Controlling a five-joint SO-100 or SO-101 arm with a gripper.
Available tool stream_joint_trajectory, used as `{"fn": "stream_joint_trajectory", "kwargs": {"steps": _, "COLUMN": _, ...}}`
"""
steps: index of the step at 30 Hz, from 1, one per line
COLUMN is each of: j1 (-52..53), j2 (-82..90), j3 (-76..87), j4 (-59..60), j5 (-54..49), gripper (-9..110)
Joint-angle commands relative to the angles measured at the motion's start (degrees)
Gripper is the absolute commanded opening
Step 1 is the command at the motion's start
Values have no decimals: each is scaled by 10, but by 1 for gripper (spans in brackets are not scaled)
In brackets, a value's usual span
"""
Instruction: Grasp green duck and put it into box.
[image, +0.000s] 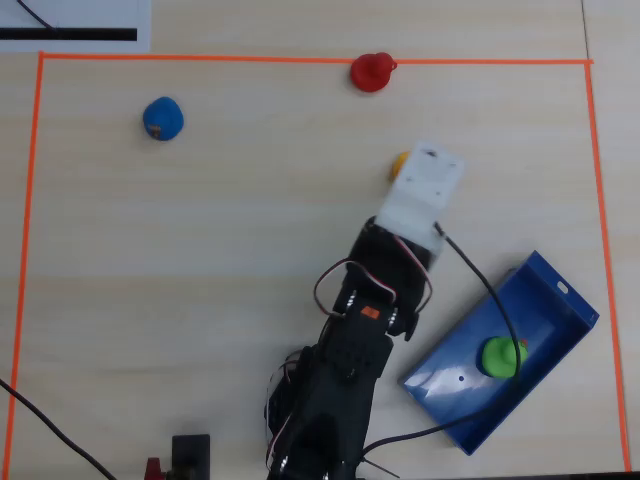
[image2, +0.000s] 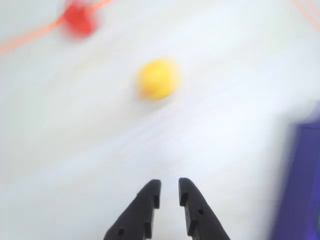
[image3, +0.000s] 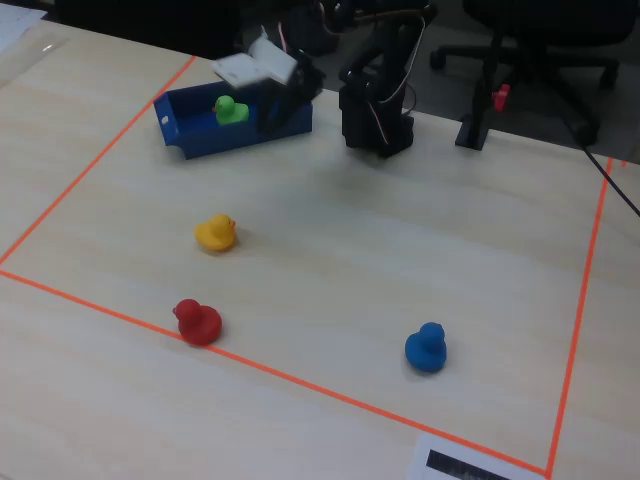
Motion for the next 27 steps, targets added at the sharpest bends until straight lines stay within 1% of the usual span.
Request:
{"fn": "stream_joint_trajectory", "kwargs": {"steps": 1, "j1": -136, "j2": 85, "j3": 113, "j4": 51, "j5": -3, "gripper": 0}}
{"fn": "stream_joint_trajectory", "kwargs": {"steps": 3, "j1": -165, "j2": 129, "j3": 179, "j4": 75, "j5": -5, "gripper": 0}}
{"fn": "stream_joint_trajectory", "kwargs": {"steps": 8, "j1": -229, "j2": 232, "j3": 323, "j4": 79, "j5": -5, "gripper": 0}}
{"fn": "stream_joint_trajectory", "kwargs": {"steps": 12, "j1": -244, "j2": 294, "j3": 390, "j4": 83, "j5": -9, "gripper": 0}}
{"fn": "stream_joint_trajectory", "kwargs": {"steps": 21, "j1": -236, "j2": 395, "j3": 456, "j4": 155, "j5": -16, "gripper": 0}}
{"fn": "stream_joint_trajectory", "kwargs": {"steps": 27, "j1": -229, "j2": 397, "j3": 464, "j4": 156, "j5": -16, "gripper": 0}}
